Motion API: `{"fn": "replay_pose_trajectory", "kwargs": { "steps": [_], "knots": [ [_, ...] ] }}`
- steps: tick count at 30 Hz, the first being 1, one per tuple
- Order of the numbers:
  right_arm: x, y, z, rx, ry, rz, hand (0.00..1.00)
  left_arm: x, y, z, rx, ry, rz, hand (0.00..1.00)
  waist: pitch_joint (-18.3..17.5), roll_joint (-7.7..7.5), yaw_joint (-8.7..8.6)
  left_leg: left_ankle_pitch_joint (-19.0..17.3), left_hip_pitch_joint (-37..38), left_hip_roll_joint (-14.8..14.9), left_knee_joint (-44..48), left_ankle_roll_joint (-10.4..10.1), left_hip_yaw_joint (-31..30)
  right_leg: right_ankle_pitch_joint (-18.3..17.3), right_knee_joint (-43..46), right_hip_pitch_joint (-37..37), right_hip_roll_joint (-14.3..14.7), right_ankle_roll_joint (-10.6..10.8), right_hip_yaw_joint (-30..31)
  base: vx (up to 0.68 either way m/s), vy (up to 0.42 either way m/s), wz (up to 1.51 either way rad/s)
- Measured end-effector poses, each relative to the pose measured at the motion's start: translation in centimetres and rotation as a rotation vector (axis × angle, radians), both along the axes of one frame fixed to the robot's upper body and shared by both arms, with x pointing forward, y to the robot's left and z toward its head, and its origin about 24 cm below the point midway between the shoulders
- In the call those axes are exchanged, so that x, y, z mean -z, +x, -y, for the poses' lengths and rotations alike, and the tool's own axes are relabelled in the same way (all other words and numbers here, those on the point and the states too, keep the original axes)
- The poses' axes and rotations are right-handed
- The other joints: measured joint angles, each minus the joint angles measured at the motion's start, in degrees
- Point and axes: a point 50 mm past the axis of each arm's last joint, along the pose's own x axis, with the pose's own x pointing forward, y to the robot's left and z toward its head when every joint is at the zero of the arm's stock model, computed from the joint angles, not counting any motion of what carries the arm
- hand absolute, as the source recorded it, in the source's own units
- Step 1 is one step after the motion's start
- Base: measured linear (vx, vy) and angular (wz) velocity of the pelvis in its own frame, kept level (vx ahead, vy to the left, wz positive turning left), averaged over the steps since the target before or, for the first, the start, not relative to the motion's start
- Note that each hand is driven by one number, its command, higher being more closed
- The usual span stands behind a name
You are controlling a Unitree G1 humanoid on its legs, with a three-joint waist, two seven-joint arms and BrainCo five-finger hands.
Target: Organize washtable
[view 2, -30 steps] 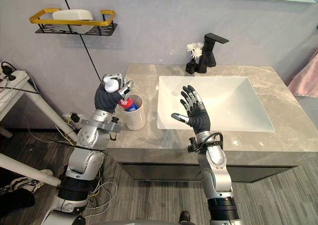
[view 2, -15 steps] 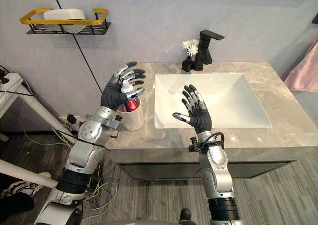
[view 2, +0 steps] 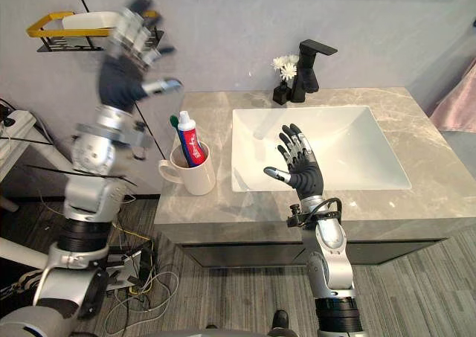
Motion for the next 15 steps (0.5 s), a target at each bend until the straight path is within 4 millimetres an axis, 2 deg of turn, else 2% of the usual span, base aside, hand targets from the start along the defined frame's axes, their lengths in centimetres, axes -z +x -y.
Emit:
{"fn": "replay_pose_trajectory", "kwargs": {
  "steps": [3,5,9,10,11,12,15],
  "knots": [
    [0.4,-0.3,0.1,0.005,0.0,-0.016,0.0,-1.0,-1.5,-0.3,0.029,-0.011,0.083,1.0,0.0,0.01,0.19,0.0,0.1,0.0,0.1,0.0,-1.1,-0.1,0.0,0.6,-0.1,0.0,-1.0,-0.01,-0.012,0.15],
    [0.7,-0.5,0.2,-0.006,-0.004,-0.024,0.0,-0.2,-3.2,-1.3,0.039,-0.033,0.094,1.0,0.0,0.22,0.43,0.0,0.1,0.0,0.1,0.0,-1.1,-0.1,0.0,0.6,-0.1,0.0,-1.0,-0.01,-0.007,0.03],
    [1.6,-1.3,1.3,0.042,-0.002,-0.059,0.0,5.2,-5.3,-2.1,0.062,-0.02,-0.075,1.0,0.0,0.3,1.45,0.0,0.1,-0.1,0.1,0.0,-1.3,-0.2,0.0,0.8,0.0,0.1,-1.2,-0.01,-0.004,0.03],
    [2.0,-1.7,2.0,0.072,0.003,-0.075,0.0,7.7,-6.1,-2.2,0.067,-0.053,-0.172,1.0,0.0,0.3,1.45,0.0,0.2,-0.1,0.1,0.0,-1.8,-0.3,0.0,1.1,-0.1,0.0,-1.7,-0.02,-0.012,0.14],
    [2.1,-1.9,2.1,0.081,0.01,-0.081,0.0,8.7,-6.3,-2.2,0.069,-0.07,-0.211,1.0,0.0,0.29,1.45,0.0,0.3,-0.1,0.1,0.0,-2.1,-0.4,0.0,1.3,-0.1,0.0,-2.0,-0.03,-0.02,0.2],
    [2.5,-2.2,2.2,0.094,0.021,-0.094,0.0,10.4,-6.9,-2.3,0.067,-0.103,-0.286,1.0,0.0,0.27,1.52,0.0,0.6,-0.1,0.1,0.0,-2.4,-0.6,0.0,1.8,-0.2,0.1,-2.3,-0.03,-0.017,0.13],
    [2.7,-2.6,2.1,0.1,0.036,-0.099,0.0,13.2,-7.8,-1.6,0.095,-0.161,-0.412,1.0,0.0,0.26,1.75,0.0,0.9,0.0,0.1,0.0,-2.7,-0.8,0.0,2.3,-0.2,0.2,-2.6,-0.05,-0.021,0.07]
  ]
}}
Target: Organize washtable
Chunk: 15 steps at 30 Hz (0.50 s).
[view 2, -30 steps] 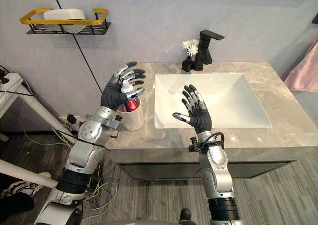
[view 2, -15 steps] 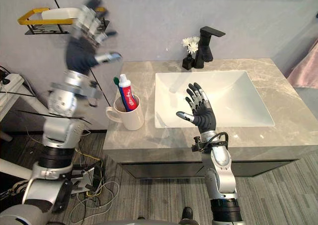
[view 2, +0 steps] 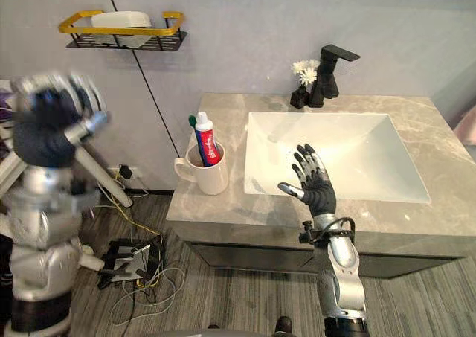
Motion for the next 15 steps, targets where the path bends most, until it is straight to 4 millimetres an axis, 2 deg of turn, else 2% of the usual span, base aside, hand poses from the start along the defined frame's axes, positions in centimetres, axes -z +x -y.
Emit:
{"fn": "replay_pose_trajectory", "kwargs": {
  "steps": [4,7,11,15],
  "knots": [
    [0.2,-0.8,-0.5,0.003,0.027,-0.006,0.0,3.2,-1.0,2.9,0.117,-0.121,-0.156,1.0,0.0,-0.09,-0.2,0.0,-0.4,0.1,-0.2,0.0,0.0,-0.2,0.0,0.0,0.0,0.1,0.0,-0.06,-0.017,0.01],
    [0.6,-1.1,-0.8,0.0,0.039,-0.028,0.0,4.4,-1.4,4.2,0.183,-0.14,-0.228,1.0,0.1,-0.12,-0.35,0.0,-0.5,0.2,-0.5,0.0,0.0,-0.3,0.0,-0.3,0.1,0.2,0.0,-0.02,-0.005,0.0],
    [0.8,-1.1,-0.9,-0.003,0.04,-0.039,0.0,5.3,-1.3,4.9,0.213,-0.136,-0.27,1.0,0.1,-0.38,-0.31,0.0,-0.6,0.1,-0.3,0.0,0.0,-0.3,0.0,-0.7,0.1,0.2,0.0,0.02,-0.004,0.01],
    [0.9,-1.0,-1.0,-0.006,0.045,-0.047,0.0,7.2,-0.8,5.6,0.225,-0.104,-0.357,1.0,0.3,-0.78,-0.32,0.0,-0.8,0.1,-0.3,0.0,0.0,-0.3,0.0,-0.8,0.0,0.2,-0.1,0.01,-0.002,0.0]
  ]
}}
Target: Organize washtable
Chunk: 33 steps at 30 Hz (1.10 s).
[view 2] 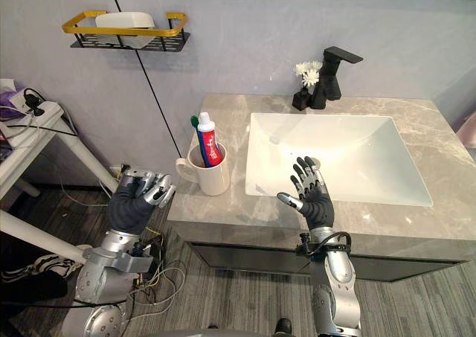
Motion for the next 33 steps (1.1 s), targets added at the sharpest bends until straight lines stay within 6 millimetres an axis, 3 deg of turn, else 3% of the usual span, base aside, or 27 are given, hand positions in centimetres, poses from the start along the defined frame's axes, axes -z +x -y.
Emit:
{"fn": "replay_pose_trajectory", "kwargs": {
  "steps": [8,21,33],
  "knots": [
    [0.1,0.0,-0.1,0.007,0.016,-0.001,0.0,1.8,0.2,1.0,0.043,0.064,-0.069,1.0,0.3,-0.63,-0.03,-0.1,0.0,0.0,0.0,0.1,0.6,0.0,0.0,-0.3,0.0,0.0,0.6,-0.03,-0.007,-0.04],
    [0.1,-0.1,0.9,0.064,0.017,-0.003,0.0,4.8,0.5,0.9,0.021,0.118,-0.187,1.0,0.8,-1.34,0.04,-0.9,-0.4,0.1,0.2,0.1,2.7,0.0,0.0,-1.7,0.2,0.0,2.6,0.0,-0.007,-0.08],
    [-0.6,-0.2,1.3,0.098,0.017,0.02,0.0,4.8,2.0,0.6,-0.013,0.119,-0.179,1.0,1.9,-1.51,-0.07,-2.3,-1.1,0.2,1.9,0.2,3.4,0.0,0.0,-2.0,0.2,0.1,3.4,-0.01,-0.006,-0.04]
  ]
}}
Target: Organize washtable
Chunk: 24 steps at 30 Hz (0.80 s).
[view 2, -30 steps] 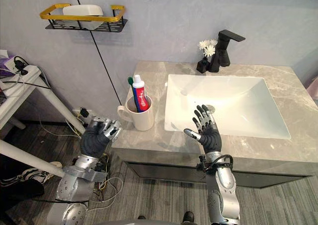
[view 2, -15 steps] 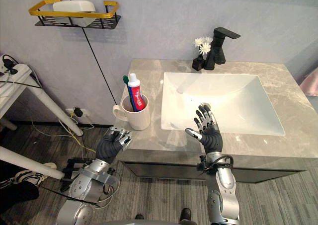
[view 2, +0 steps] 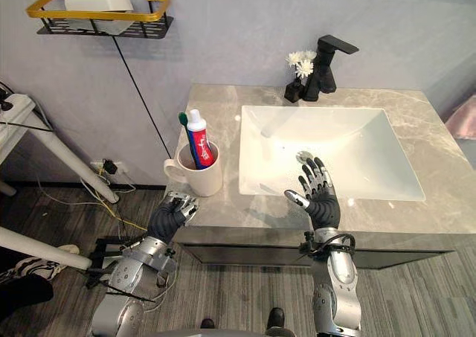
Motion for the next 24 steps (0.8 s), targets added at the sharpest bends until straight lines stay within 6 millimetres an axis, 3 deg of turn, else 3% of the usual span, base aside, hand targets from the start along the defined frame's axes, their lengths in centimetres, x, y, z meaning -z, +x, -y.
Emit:
{"fn": "replay_pose_trajectory", "kwargs": {
  "steps": [24],
  "knots": [
    [-0.8,0.0,-0.1,-0.001,-0.007,0.032,0.0,-1.0,1.5,0.5,-0.005,0.079,0.059,1.0,0.9,-0.3,-0.04,-1.0,-0.7,-0.1,0.7,0.3,1.7,0.1,0.0,-1.4,-0.1,0.2,1.7,-0.01,-0.01,-0.03]
  ]
}}
